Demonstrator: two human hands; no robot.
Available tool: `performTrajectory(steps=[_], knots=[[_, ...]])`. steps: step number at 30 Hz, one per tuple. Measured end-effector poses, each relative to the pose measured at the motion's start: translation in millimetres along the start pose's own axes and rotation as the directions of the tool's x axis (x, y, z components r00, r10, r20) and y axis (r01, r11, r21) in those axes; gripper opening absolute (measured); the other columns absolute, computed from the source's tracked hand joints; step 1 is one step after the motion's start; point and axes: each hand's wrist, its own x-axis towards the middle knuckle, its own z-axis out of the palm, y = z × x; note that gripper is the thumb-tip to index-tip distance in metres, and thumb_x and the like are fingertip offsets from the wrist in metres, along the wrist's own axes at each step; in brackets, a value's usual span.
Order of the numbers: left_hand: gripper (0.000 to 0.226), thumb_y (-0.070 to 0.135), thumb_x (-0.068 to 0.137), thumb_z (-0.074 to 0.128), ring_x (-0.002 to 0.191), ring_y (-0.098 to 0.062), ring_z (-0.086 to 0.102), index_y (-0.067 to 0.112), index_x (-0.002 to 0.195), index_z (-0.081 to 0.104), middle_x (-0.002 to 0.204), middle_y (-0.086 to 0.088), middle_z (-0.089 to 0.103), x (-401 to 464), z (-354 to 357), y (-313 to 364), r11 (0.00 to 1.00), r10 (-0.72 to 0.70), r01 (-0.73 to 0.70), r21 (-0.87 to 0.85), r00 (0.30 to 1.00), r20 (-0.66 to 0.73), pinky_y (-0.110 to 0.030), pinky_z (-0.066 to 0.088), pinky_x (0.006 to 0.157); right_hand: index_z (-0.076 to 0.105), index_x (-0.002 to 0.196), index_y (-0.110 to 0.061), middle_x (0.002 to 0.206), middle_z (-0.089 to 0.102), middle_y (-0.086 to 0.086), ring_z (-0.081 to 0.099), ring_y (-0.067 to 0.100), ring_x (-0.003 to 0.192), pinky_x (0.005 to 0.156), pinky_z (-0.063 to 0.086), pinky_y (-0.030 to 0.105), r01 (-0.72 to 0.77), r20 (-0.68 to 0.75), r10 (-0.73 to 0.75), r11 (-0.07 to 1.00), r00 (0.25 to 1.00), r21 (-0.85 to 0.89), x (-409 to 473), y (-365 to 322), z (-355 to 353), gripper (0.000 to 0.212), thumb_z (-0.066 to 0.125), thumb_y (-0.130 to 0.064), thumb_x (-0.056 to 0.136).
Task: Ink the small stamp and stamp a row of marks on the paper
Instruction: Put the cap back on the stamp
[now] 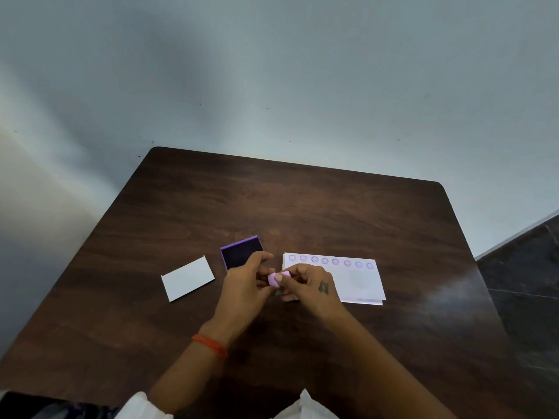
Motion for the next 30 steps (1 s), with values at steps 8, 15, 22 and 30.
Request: performTrajectory(steps=[8, 15, 22, 30], knots=[[0.049, 0.02, 0.075, 0.074, 0.085, -0.003, 0.061, 0.022, 0.12, 0.052, 0.104, -0.004, 0.071, 1.6, 1.0, -0.9, 1.0, -0.014, 0.014, -0.01, 1.0, 0.004, -0.004, 0.042, 0.071, 0.071, 0.09, -0.014, 0.086, 0.075, 0.009, 0.071, 0.017, 0.077, 0.08, 0.059, 0.041, -0.001, -0.011, 0.002, 1.0, 1.0, 0.02, 1.7, 0.4, 3.9, 0.021, 0.073, -0.03, 0.076], [0.043, 0.009, 0.076, 0.072, 0.084, 0.003, 0.061, 0.02, 0.115, 0.057, 0.104, -0.002, 0.069, 2.5, 4.5, -7.3, 0.996, -0.045, 0.041, -0.081, 0.998, -0.045, -0.002, 0.046, 0.069, 0.067, 0.096, -0.017, 0.095, 0.072, 0.006, 0.066, 0.017, 0.088, 0.084, 0.055, 0.035, 0.018, -0.03, -0.021, 0.996, 0.999, -0.088, 11.6, -1.3, 13.4, 0.024, 0.073, -0.028, 0.075], [0.049, 0.012, 0.072, 0.073, 0.106, -0.012, 0.057, 0.021, 0.118, 0.056, 0.117, 0.001, 0.062, 2.1, 6.4, -35.9, 0.986, -0.167, 0.167, -0.012, 0.986, -0.005, -0.022, 0.041, 0.089, 0.062, 0.089, -0.013, 0.086, 0.068, 0.011, 0.062, 0.026, 0.082, 0.073, 0.045, 0.028, 0.185, 0.046, -0.182, 0.9, 0.982, -0.393, 31.8, 9.0, 20.6, 0.012, 0.061, -0.021, 0.08], [0.058, 0.007, 0.073, 0.073, 0.11, -0.013, 0.054, 0.02, 0.125, 0.051, 0.127, -0.002, 0.057, -1.1, 5.4, -57.5, 0.968, -0.25, 0.247, 0.054, 0.965, 0.072, -0.022, 0.045, 0.091, 0.062, 0.092, -0.003, 0.1, 0.067, 0.017, 0.059, 0.025, 0.09, 0.076, 0.039, 0.025, 0.04, 0.07, 0.0, 0.817, 0.998, -0.576, 47.8, 21.7, 44.8, 0.025, 0.047, -0.024, 0.092]])
